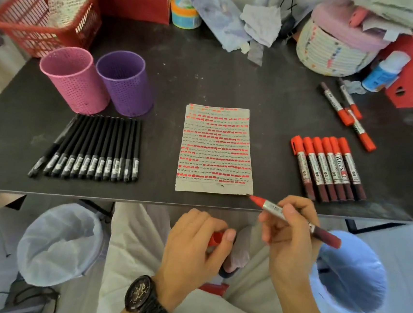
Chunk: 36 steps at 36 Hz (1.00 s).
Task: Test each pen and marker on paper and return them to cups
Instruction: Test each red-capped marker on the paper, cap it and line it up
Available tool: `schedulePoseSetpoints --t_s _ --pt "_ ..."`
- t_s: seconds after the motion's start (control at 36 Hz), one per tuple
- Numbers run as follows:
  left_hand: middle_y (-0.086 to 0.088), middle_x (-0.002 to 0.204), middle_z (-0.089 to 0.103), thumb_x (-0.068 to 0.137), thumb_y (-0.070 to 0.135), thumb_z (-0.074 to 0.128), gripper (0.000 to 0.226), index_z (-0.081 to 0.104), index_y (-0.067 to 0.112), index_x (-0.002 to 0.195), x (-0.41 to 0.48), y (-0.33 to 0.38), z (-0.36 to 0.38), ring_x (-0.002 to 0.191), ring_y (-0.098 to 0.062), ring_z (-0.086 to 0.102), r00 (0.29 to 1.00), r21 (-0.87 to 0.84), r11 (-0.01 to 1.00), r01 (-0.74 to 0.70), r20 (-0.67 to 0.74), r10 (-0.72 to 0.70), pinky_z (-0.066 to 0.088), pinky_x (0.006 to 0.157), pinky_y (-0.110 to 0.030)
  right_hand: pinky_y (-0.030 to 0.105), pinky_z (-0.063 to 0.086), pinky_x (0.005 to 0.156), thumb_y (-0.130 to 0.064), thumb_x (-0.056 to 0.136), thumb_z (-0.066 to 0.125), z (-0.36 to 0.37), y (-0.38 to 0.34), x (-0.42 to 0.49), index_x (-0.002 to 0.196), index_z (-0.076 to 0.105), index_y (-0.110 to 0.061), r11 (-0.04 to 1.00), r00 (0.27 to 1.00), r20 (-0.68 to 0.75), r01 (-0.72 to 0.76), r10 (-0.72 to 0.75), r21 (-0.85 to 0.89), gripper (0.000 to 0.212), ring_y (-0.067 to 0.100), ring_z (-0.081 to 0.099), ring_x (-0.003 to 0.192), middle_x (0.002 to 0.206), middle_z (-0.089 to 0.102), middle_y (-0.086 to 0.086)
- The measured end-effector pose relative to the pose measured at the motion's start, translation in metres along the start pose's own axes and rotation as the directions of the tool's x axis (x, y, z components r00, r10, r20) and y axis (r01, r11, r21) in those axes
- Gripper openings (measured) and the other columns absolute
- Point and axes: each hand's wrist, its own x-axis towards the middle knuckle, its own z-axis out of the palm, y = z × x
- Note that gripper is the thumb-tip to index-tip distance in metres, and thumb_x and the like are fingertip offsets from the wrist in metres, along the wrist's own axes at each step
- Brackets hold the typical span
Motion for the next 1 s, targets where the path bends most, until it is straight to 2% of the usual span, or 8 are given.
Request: schedulePoseSetpoints --t_s 0.06,0.11,0.25,0.39,0.53,0.69,0.83,1.0 --pt "0.017 0.067 0.049 0.102 0.055 0.045 0.025 0.051 0.036 0.088 -0.012 0.004 -0.004 0.062 -0.001 0.047 0.968 -0.074 0.967 0.243 0.087 -0.236 0.034 0.061 -0.010 0.020 0.036 0.041 -0.034 0.085 0.061 -0.002 0.004 -0.017 0.079 0.059 -0.019 0.989 0.993 -0.026 -0.116 0.119 0.095 0.017 0.022 0.044 0.038 0.060 0.064 0.016" --pt "0.016 0.060 0.049 0.095 0.062 0.048 0.024 0.045 0.039 0.087 -0.027 0.003 -0.004 0.054 -0.004 0.047 0.884 -0.140 0.877 0.459 0.174 -0.434 0.032 0.053 -0.010 0.020 0.034 0.038 -0.034 0.084 0.064 -0.002 0.008 -0.032 0.076 0.061 -0.020 0.954 0.967 -0.045 -0.240 0.252 0.180 0.016 0.019 0.041 0.036 0.058 0.062 0.015" --pt "0.012 0.065 0.051 0.085 0.052 0.049 0.019 0.040 0.041 0.096 -0.059 -0.011 -0.005 0.054 -0.004 0.044 0.751 -0.233 0.731 0.642 0.383 -0.538 0.036 0.054 -0.016 0.019 0.032 0.035 -0.040 0.084 0.066 -0.006 0.019 -0.058 0.071 0.070 -0.023 0.890 0.894 -0.095 -0.417 0.439 0.185 0.022 0.014 0.040 0.035 0.063 0.065 0.017" --pt "0.012 0.075 0.057 0.090 0.054 0.043 0.019 0.046 0.038 0.101 -0.070 -0.015 -0.005 0.058 -0.004 0.048 0.713 -0.210 0.714 0.668 0.455 -0.533 0.040 0.057 -0.016 0.024 0.037 0.036 -0.037 0.082 0.060 -0.014 0.026 -0.068 0.093 0.069 -0.008 0.828 0.840 -0.067 -0.512 0.538 0.229 0.032 0.019 0.046 0.038 0.079 0.069 0.026" --pt "0.009 0.078 0.065 0.092 0.064 0.048 0.028 0.059 0.042 0.105 -0.067 -0.019 -0.005 0.065 -0.008 0.058 0.705 -0.251 0.680 0.689 0.450 -0.548 0.048 0.062 -0.023 0.024 0.040 0.037 -0.020 0.094 0.055 -0.012 0.028 -0.063 0.083 0.071 -0.011 0.830 0.835 -0.036 -0.540 0.549 0.144 0.021 0.019 0.050 0.041 0.079 0.070 0.026" --pt "0.020 0.070 0.056 0.094 0.072 0.044 0.045 0.069 0.036 0.105 -0.057 -0.020 -0.009 0.066 -0.004 0.050 0.679 -0.358 0.581 0.731 0.463 -0.570 0.040 0.065 -0.018 0.021 0.039 0.041 -0.039 0.100 0.056 -0.001 0.027 -0.054 0.066 0.077 -0.016 0.868 0.870 -0.115 -0.490 0.480 -0.084 0.046 0.015 0.050 0.043 0.070 0.072 0.019" --pt "0.017 0.063 0.044 0.095 0.075 0.038 0.054 0.069 0.031 0.097 -0.050 -0.018 -0.013 0.061 -0.005 0.039 0.668 -0.393 0.541 0.744 0.476 -0.572 0.037 0.062 -0.025 0.020 0.039 0.040 -0.039 0.097 0.060 0.003 0.026 -0.053 0.066 0.071 -0.008 0.871 0.876 -0.148 -0.476 0.458 -0.123 0.046 0.017 0.051 0.042 0.066 0.070 0.021" --pt "0.022 0.063 0.051 0.097 0.071 0.039 0.048 0.072 0.036 0.090 -0.032 -0.011 -0.020 0.062 0.004 0.045 0.665 -0.419 0.518 0.745 0.528 -0.529 0.037 0.064 -0.012 0.021 0.040 0.040 -0.041 0.093 0.061 0.004 0.023 -0.054 0.077 0.068 0.004 0.878 0.886 -0.127 -0.460 0.445 -0.133 0.049 0.018 0.052 0.042 0.065 0.069 0.024"
